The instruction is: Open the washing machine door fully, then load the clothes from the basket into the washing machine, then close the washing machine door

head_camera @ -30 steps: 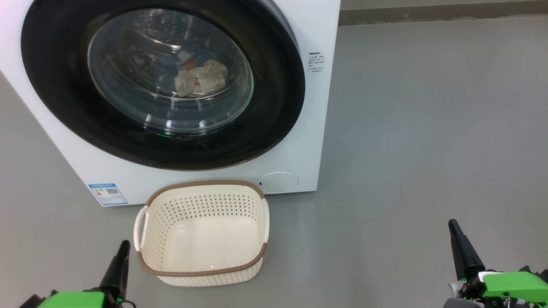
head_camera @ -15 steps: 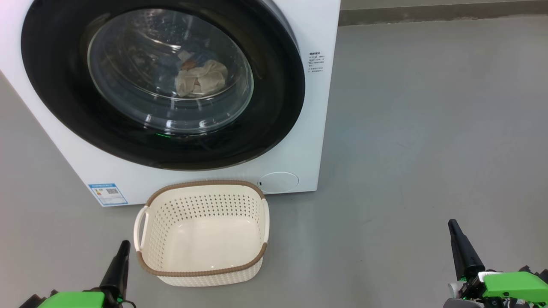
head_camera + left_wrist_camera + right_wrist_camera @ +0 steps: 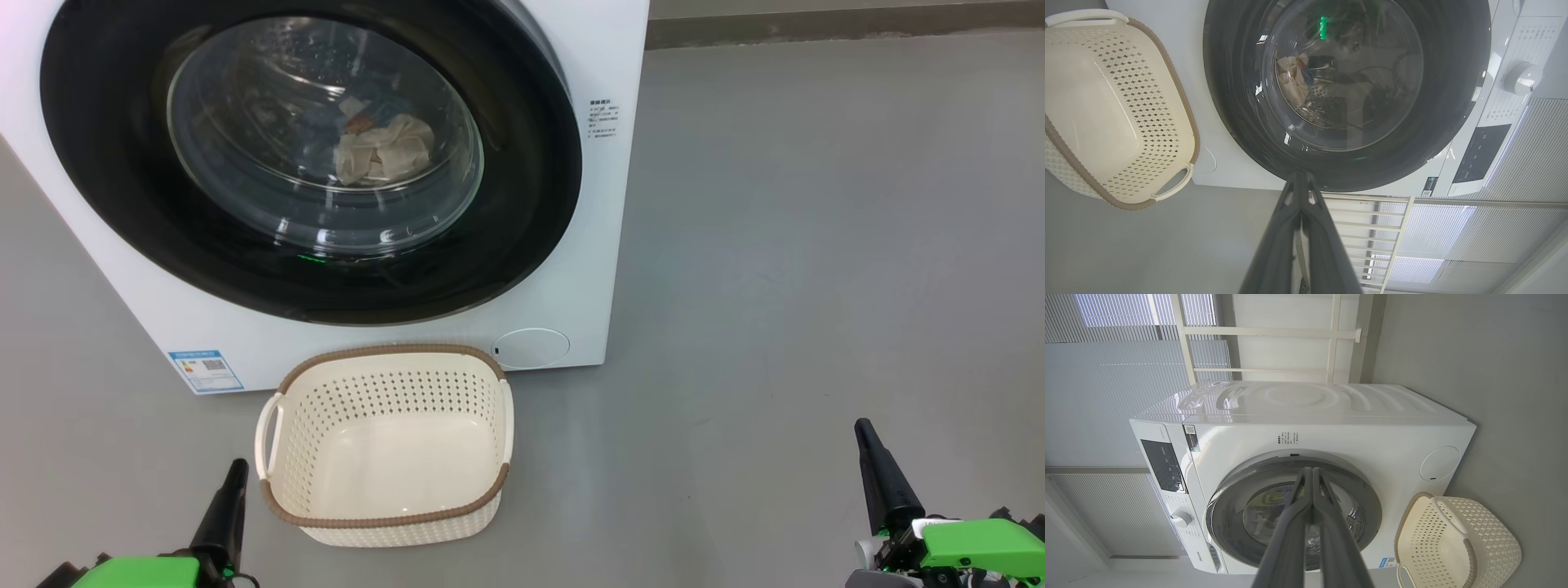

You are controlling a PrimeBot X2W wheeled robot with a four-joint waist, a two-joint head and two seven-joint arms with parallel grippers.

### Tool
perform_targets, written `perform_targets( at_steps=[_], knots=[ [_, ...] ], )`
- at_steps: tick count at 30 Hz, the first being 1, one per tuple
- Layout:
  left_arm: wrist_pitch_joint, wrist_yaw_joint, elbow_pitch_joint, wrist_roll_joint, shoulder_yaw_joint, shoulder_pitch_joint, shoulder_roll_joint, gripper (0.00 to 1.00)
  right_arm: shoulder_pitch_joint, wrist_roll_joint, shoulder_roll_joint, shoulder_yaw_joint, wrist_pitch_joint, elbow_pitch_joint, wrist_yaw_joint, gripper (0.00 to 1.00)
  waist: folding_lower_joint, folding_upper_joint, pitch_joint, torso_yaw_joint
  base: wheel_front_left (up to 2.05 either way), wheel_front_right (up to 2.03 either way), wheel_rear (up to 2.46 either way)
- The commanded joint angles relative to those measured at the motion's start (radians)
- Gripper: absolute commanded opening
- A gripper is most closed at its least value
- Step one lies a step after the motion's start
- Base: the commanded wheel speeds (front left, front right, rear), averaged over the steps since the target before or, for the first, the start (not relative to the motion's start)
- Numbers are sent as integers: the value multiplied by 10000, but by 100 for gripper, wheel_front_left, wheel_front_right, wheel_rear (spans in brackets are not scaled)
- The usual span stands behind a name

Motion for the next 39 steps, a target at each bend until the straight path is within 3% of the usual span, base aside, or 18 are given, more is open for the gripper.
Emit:
perform_targets(
  at_steps=[1,39],
  knots=[
    [59,-100,-196,-75,338,-411,194,0,-410,0,-29,225,75,-248,16,0,0,0,0,0,0,0,0],
    [59,-100,-196,-75,338,-411,194,0,-411,-6,-24,217,81,-247,16,0,0,0,0,0,0,0,0]
  ],
)
